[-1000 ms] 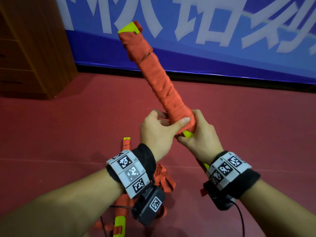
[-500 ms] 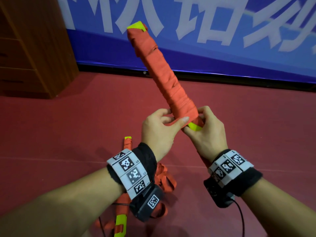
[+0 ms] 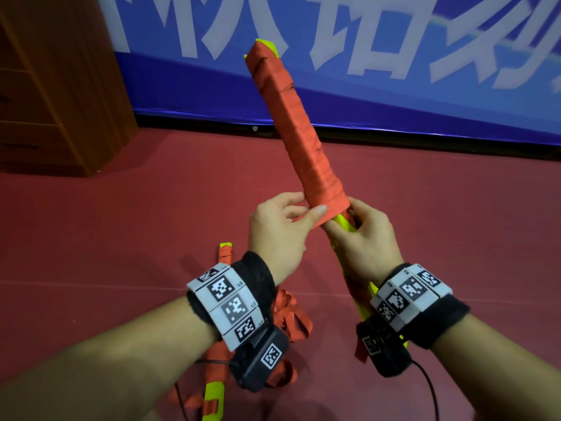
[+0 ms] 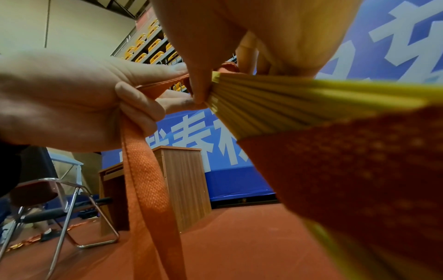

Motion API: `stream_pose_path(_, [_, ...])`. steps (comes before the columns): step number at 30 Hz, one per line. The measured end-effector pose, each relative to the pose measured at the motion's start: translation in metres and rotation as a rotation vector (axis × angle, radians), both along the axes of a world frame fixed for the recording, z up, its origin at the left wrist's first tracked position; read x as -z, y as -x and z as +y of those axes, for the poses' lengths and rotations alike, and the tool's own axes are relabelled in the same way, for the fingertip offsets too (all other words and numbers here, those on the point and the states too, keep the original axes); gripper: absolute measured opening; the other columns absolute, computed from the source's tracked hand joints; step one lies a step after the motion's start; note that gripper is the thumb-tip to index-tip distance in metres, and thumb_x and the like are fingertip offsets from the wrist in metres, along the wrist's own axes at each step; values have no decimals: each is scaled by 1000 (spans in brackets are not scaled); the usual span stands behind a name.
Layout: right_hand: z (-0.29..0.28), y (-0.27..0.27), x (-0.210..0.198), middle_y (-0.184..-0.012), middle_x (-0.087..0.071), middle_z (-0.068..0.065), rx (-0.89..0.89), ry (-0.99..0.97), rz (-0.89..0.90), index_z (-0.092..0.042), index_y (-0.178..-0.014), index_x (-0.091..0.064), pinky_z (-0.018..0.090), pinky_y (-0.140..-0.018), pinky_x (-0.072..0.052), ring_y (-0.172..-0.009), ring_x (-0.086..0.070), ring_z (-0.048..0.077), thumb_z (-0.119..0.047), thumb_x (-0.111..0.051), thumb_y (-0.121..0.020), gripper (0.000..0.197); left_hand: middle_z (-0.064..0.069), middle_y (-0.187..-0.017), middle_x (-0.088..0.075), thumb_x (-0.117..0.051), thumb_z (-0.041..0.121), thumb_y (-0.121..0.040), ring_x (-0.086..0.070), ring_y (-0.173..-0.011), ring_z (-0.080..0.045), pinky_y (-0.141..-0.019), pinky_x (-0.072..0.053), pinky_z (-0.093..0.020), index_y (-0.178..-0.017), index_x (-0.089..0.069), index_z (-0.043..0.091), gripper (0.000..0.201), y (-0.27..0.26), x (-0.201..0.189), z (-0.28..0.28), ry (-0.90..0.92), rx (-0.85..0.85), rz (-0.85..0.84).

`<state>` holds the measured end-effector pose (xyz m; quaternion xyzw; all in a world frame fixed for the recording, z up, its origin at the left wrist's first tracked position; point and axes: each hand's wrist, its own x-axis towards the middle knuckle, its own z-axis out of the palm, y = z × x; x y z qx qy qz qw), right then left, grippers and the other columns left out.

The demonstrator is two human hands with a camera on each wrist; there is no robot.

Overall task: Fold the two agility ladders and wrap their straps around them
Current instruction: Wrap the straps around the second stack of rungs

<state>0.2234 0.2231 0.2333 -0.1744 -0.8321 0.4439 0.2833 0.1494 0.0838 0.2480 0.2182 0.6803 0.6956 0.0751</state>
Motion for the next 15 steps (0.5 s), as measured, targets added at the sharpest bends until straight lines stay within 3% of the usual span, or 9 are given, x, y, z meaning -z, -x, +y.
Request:
stream_pose_path(2, [1,1,2,-91,-76,-9,-49,35,37,-33,-118,-71,33,-76,-55,-80,-68,4,-49,-76,-85,38,3,-82,-77,-78,22,-89,-49,-36,-9,-41,-41,-21,-114,-69,15,28,1,-1,-1,-3,8,13])
stream_pose_path(5, [3,1,2,-99,-77,-10,-112,39,69,-31,-124,-69,31,-83,-54,-89,-69,6,-34,-73,-92,32,5,-80,-76,-75,19,-92,-49,-39,-8,-43,-41,-20,-117,-68,14,27,4,-3,-3,-10,48,21])
stream_pose_path(9, [3,0,1,-92,-75,-10,-160,39,86,-30,-123,-68,27,-80,-52,-84,-69,10,-23,-68,-97,27,5,-79,-77,-75,15,-91,-51,-41,-9,-48,-44,-20,-116,-67,14,25,9,-4,-6,-29,91,23])
stream_pose_path(12, [1,-1,-1,-85,-72,6,-179,47,119,-30,-115,-69,38,-75,-53,-78,-66,28,-19,-66,-98,20,0,-80,-77,-77,13,-89,-50,-41,-9,-49,-44,-20,-115,-67,9,28,14,-5,-6,-74,119,-49])
stream_pose_path(15, [-1,-3,-4,-85,-68,16,-198,61,154,-30,-114,-69,44,-73,-53,-73,-60,32,-19,-66,-99,19,-6,-85,-75,-77,12,-88,-49,-42,-9,-47,-42,-18,-116,-65,8,31,18,-7,-7,-113,169,-136])
